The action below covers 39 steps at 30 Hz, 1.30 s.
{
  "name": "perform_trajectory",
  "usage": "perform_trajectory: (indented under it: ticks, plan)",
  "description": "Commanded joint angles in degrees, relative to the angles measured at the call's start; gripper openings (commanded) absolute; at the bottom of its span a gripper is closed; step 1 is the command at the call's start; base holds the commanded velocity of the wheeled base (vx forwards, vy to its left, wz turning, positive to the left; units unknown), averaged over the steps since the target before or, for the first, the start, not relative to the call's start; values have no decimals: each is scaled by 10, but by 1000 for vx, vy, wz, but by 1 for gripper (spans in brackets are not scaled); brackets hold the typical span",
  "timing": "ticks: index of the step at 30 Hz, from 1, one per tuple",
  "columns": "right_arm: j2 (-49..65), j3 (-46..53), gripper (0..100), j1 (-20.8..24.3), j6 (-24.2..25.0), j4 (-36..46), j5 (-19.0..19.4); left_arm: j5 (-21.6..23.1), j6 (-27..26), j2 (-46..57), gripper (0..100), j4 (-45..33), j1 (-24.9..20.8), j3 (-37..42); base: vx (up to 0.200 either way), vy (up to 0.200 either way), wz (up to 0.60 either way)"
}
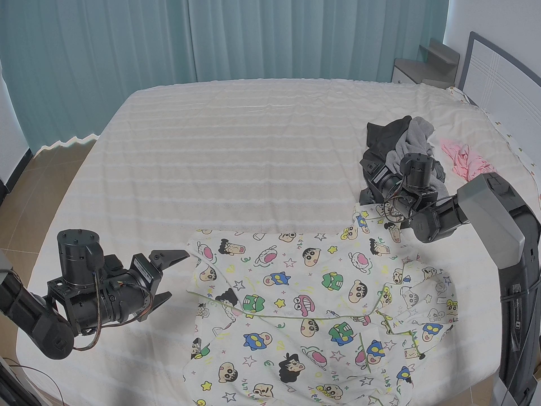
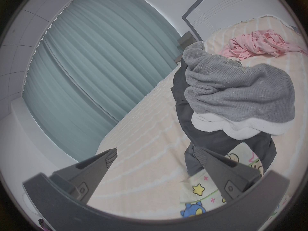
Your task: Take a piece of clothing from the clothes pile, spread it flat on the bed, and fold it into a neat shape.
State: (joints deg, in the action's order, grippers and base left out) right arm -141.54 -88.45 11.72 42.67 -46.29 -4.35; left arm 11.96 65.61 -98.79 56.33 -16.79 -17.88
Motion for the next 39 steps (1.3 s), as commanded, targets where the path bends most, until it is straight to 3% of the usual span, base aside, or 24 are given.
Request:
perform_trajectory:
  ticks: [1, 8, 15, 19, 24, 31, 39]
  plan:
    - [-17, -8, 100, 5, -6, 1, -1, 0, 0, -9, 100, 4, 0, 4, 0, 0, 0]
    - [2, 14, 100, 7, -15, 2, -2, 0, 0, -9, 100, 4, 0, 4, 0, 0, 0]
    - [103, 174, 100, -20, -35, 5, 11, 1, 0, -9, 100, 4, 1, 4, 0, 0, 0]
    - [173, 280, 100, -60, -70, 2, 60, 4, 0, -9, 100, 4, -1, 5, 0, 0, 0]
    - [204, 339, 100, -108, -110, 7, 113, 4, 0, -8, 100, 4, -4, 5, 0, 0, 0]
    - [155, 332, 100, -118, -143, 2, 124, 5, 0, -9, 100, 5, -5, 13, 0, 0, 0]
    - [56, 208, 100, -81, -135, 20, 118, 3, -1, -13, 100, 5, -5, 13, 0, 0, 0]
